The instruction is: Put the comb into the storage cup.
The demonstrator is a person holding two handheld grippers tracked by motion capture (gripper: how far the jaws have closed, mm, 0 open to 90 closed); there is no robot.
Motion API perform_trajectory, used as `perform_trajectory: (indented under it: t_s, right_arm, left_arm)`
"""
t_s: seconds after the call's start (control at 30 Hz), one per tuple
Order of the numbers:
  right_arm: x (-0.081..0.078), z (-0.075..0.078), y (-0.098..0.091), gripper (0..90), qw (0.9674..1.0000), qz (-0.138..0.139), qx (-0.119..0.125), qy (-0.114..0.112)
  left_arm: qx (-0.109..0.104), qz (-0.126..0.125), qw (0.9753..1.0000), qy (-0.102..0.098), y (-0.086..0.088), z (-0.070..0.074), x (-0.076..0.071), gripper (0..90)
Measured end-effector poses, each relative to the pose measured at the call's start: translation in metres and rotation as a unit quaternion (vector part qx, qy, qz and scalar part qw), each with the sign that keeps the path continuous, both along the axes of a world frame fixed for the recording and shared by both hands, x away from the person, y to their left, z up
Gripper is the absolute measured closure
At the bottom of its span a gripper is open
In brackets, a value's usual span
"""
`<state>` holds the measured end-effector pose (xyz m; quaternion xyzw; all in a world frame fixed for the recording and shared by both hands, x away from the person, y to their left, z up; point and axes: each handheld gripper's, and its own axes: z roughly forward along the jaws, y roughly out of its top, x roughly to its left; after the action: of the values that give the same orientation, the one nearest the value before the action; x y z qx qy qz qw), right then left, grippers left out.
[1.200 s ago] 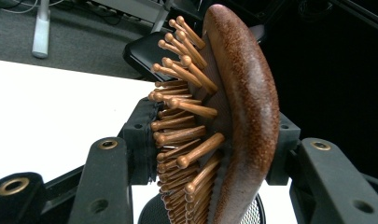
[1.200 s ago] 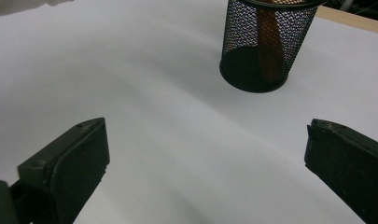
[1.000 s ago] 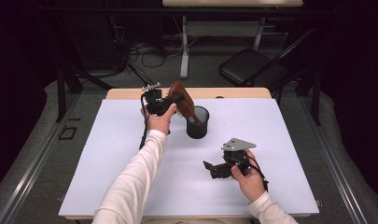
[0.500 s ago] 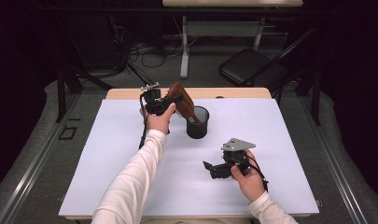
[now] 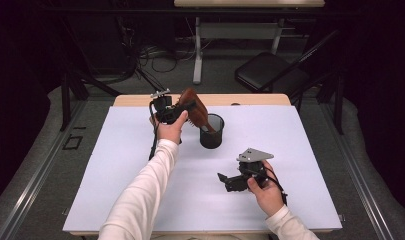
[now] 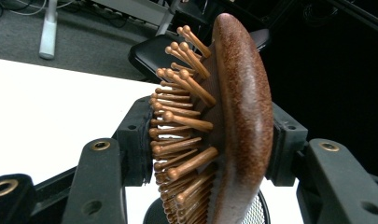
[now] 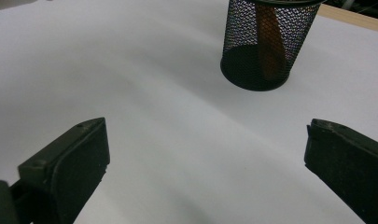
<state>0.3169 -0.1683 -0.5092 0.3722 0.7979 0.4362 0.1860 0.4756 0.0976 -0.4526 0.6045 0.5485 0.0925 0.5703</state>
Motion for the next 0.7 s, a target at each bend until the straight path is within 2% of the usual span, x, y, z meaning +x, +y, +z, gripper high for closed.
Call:
perform_trajectory:
  t_s: [0.7]
  right_arm:
    - [0.0, -0.0007, 0.0007, 0.5, 1.0, 0.002, -0.002, 0.0]
  left_arm:
    - [0.009, 0.005, 0.9999, 0.001, 0.0009, -0.0013, -0.0022, 42.7]
